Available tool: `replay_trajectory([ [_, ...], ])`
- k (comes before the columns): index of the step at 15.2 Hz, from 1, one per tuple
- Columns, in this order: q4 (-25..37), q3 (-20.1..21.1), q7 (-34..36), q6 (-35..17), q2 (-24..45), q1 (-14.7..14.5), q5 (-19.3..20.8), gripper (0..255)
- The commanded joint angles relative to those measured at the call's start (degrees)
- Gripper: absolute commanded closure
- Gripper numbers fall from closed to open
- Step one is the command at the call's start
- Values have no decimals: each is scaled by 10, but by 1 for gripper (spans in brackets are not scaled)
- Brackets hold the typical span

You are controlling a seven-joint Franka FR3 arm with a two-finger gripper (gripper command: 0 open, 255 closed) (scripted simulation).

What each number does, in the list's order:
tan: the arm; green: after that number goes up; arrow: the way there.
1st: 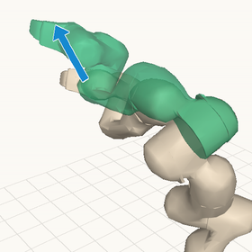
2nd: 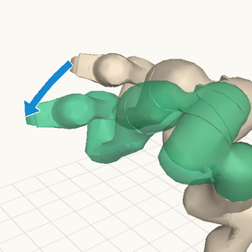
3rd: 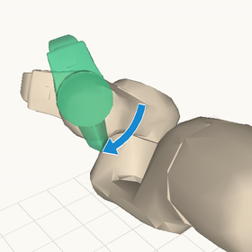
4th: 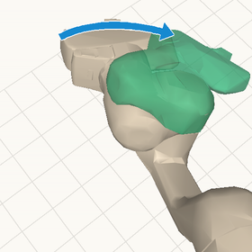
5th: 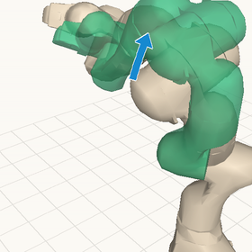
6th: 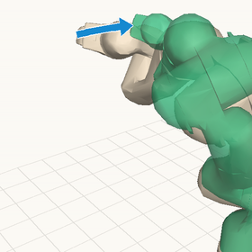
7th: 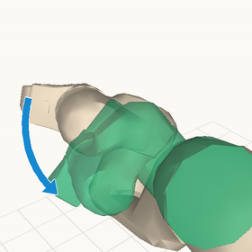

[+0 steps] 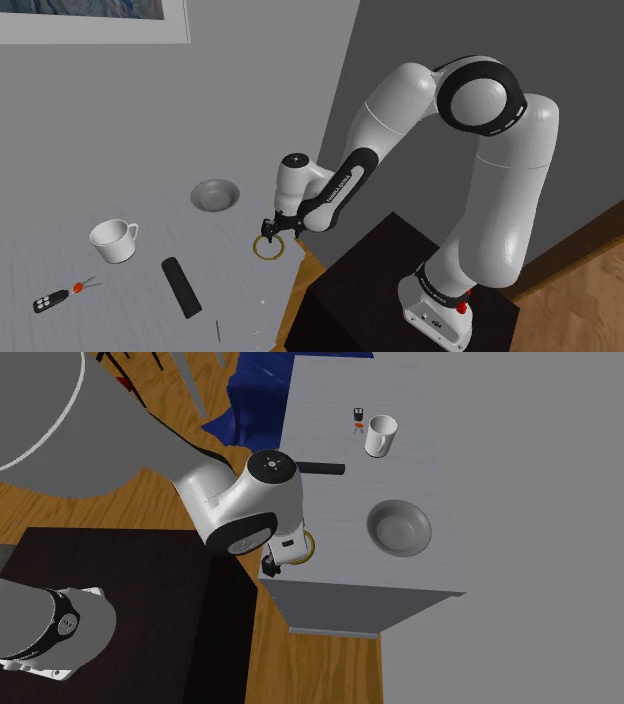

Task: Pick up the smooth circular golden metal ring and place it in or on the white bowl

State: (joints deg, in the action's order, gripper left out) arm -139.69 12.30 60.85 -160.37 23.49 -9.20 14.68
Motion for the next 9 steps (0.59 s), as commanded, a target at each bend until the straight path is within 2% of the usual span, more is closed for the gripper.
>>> replay_trajectory([
  [1,5,-10,8,-13,18,-8,9,0],
  [5,14,-26,18,-36,49,-21,23,0],
  [9,14,-26,18,-36,49,-21,23,0],
])
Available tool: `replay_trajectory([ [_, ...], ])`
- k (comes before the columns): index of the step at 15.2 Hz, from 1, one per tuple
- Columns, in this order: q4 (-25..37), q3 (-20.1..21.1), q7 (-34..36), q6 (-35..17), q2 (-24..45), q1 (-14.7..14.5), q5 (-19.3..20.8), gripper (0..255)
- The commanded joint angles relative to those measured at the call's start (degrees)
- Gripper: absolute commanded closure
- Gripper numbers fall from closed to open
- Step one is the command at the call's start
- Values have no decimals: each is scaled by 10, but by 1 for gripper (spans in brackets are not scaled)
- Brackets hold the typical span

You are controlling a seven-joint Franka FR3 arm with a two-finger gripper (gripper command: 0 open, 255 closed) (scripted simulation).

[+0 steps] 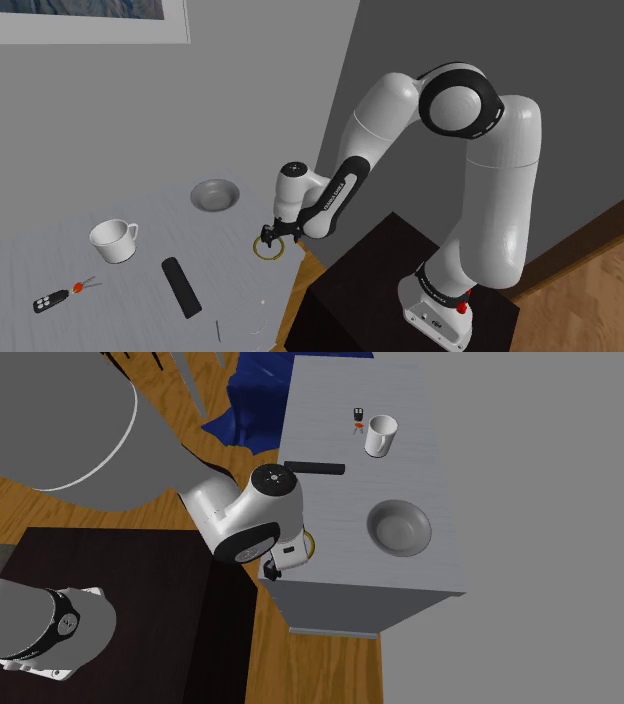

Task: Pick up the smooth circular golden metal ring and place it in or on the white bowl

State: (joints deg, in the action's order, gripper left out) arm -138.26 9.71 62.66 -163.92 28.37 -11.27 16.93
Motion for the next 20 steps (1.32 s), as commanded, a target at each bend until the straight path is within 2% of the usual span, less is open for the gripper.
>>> replay_trajectory([
  [1,0,0,0,0,0,0,0,0],
  [4,0,0,0,0,0,0,0,0],
  [5,0,0,0,0,0,0,0,255],
  [14,0,0,0,0,0,0,0,255],
  [20,-16,28,-18,37,-52,23,-23,255],
])
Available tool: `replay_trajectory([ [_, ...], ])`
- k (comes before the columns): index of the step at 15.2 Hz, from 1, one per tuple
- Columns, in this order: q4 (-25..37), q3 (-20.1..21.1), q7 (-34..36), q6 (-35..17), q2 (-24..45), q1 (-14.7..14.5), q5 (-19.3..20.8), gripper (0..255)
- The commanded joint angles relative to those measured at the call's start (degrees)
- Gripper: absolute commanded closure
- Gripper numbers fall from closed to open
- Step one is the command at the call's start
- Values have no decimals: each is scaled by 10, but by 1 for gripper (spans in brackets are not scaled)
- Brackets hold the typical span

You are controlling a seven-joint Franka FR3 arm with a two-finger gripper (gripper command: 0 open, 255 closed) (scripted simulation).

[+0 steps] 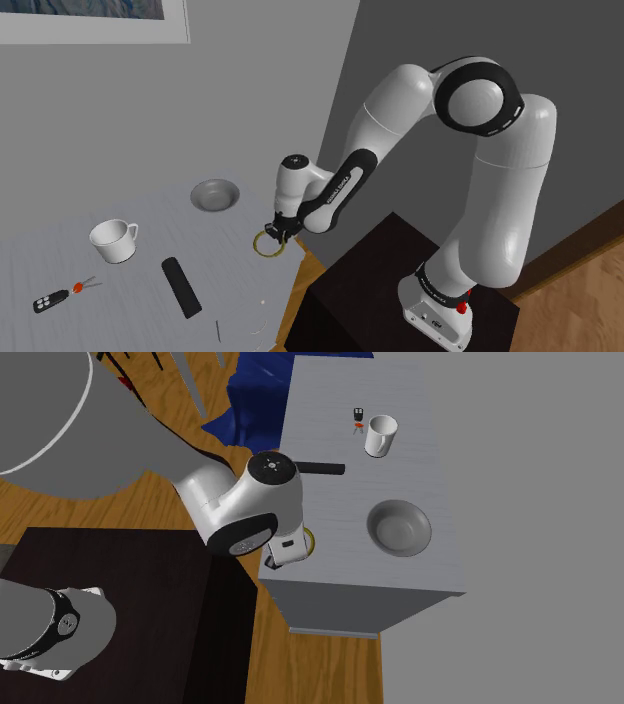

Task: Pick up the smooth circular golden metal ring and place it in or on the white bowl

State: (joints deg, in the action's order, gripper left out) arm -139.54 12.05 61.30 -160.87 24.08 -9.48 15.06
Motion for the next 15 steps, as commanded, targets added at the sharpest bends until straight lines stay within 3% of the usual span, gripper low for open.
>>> replay_trajectory([
  [1,-5,9,-8,13,-18,8,-9,255],
  [15,-22,61,-64,110,-136,45,-87,255],
])
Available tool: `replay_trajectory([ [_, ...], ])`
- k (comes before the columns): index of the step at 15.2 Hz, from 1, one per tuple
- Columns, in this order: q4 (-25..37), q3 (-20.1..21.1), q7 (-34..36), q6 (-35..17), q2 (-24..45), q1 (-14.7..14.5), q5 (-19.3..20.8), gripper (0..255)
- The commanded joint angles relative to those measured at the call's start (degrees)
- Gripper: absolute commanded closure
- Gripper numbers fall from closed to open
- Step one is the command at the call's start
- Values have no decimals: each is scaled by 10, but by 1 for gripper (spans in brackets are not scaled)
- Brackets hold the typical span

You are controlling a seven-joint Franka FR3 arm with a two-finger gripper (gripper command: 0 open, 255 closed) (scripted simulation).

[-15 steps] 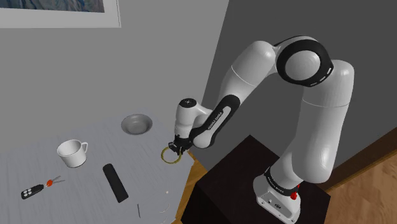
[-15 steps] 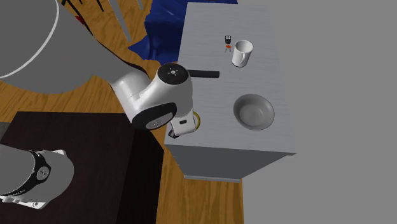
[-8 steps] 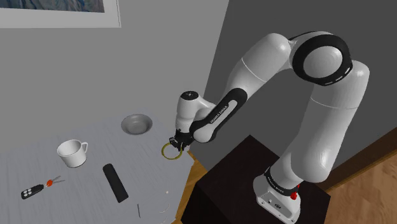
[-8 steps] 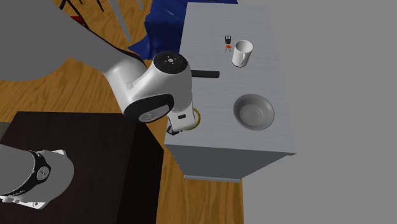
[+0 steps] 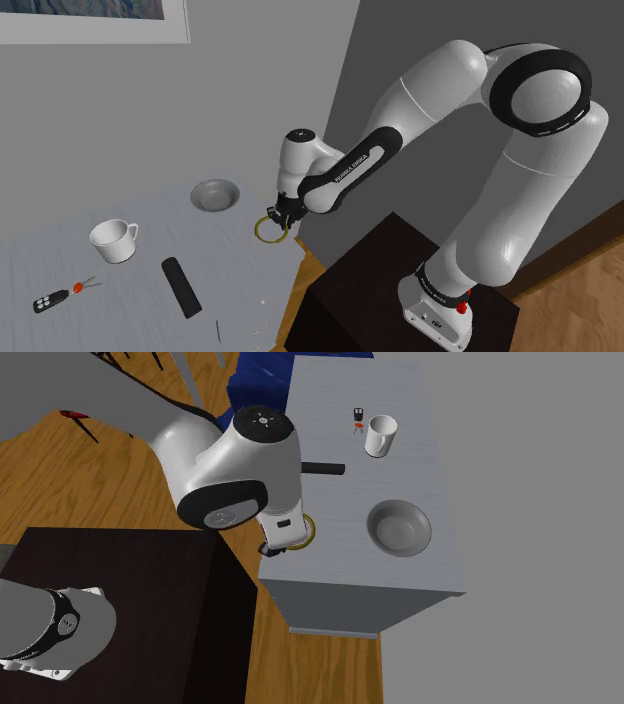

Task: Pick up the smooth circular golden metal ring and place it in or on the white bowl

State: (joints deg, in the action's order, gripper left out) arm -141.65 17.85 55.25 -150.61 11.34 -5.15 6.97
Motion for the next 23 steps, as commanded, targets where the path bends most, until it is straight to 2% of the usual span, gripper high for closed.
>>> replay_trajectory([
  [1,-1,5,-8,15,-17,3,-12,255],
  [3,24,2,-10,29,-6,3,-8,255],
  [13,299,-28,-17,141,165,-10,33,255],
  [19,506,-41,-33,230,283,-26,42,255],
  [23,689,-49,-49,310,384,-44,45,255],
])
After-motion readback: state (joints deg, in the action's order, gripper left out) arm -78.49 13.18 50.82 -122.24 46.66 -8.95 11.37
